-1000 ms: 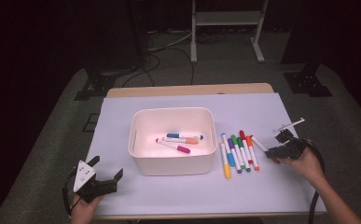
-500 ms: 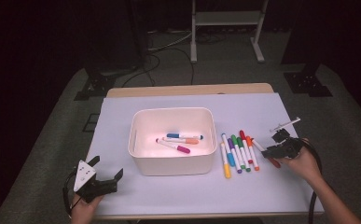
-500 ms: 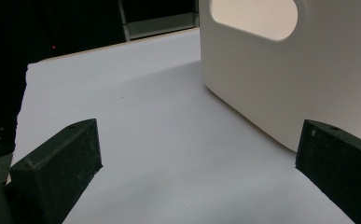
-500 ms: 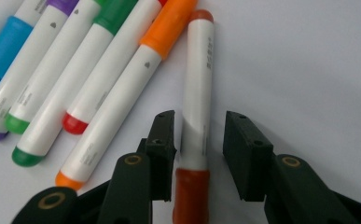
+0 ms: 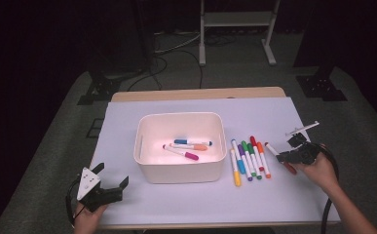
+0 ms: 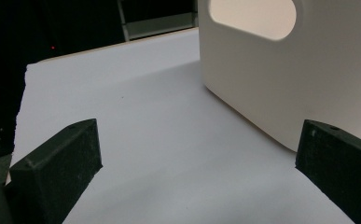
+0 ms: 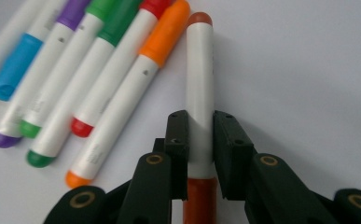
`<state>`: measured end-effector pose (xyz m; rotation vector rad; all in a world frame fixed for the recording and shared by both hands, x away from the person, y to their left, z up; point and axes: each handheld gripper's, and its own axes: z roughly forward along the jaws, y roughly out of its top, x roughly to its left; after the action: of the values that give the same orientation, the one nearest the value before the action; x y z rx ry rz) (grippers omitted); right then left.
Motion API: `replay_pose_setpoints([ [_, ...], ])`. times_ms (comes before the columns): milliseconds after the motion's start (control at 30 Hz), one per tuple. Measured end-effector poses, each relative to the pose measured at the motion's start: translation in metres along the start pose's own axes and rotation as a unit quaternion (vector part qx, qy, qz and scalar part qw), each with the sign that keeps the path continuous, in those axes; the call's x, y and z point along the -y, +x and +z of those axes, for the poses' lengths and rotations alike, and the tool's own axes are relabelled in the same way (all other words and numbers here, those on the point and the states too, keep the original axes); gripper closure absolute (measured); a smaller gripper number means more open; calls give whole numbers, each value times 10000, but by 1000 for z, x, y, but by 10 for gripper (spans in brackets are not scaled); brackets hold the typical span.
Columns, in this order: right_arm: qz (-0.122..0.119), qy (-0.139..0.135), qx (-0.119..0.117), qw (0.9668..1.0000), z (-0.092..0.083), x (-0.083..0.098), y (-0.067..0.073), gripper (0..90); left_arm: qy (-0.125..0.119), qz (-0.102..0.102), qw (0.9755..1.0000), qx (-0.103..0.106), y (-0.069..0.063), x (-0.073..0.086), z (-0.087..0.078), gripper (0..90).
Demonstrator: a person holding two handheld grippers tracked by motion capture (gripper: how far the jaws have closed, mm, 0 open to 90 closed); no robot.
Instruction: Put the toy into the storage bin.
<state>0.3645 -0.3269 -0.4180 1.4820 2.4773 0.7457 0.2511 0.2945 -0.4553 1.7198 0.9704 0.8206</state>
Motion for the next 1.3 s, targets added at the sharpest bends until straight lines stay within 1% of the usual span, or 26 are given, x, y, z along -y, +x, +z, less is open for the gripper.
replay_pose_setpoints([
  [100,-17,-144,-110,9998,-10,-1,4,757,-3,-4,10000,-5,0,0,0,0],
  [233,-63,-310,-257,9992,-24,-4,14,757,5,1,10000,-4,0,0,0,0],
  [400,-199,-461,-413,9979,-40,-11,26,757,-12,-12,10000,1,0,0,0,0],
  [533,-304,-571,-552,9964,-51,-19,35,757,-10,-11,10000,-1,0,0,0,0],
  [667,-437,-659,-731,9942,-64,-30,44,757,-9,-6,10000,2,0,0,0,0],
  [833,-707,-785,-872,9906,-81,-47,60,757,-20,-22,10000,3,0,0,0,0],
  [933,-847,-842,-1005,9877,-91,-58,71,757,-28,-24,10000,7,0,0,0,0],
  [1033,-1038,-900,-1058,9849,-99,-70,84,757,-21,-5,10000,14,0,0,-1,0],
  [1167,-1247,-960,-1161,9807,-105,-83,100,757,-36,-17,10000,16,0,0,0,0],
  [1233,-1376,-962,-1207,9784,-106,-91,108,757,-16,-3,10000,18,0,0,-1,0],
  [1267,-1410,-948,-1227,9778,-107,-95,113,757,-25,-13,10000,20,0,0,-1,0],
  [1300,-1472,-958,-1263,9763,-108,-98,117,757,-26,-14,10000,21,0,0,-1,0],
])
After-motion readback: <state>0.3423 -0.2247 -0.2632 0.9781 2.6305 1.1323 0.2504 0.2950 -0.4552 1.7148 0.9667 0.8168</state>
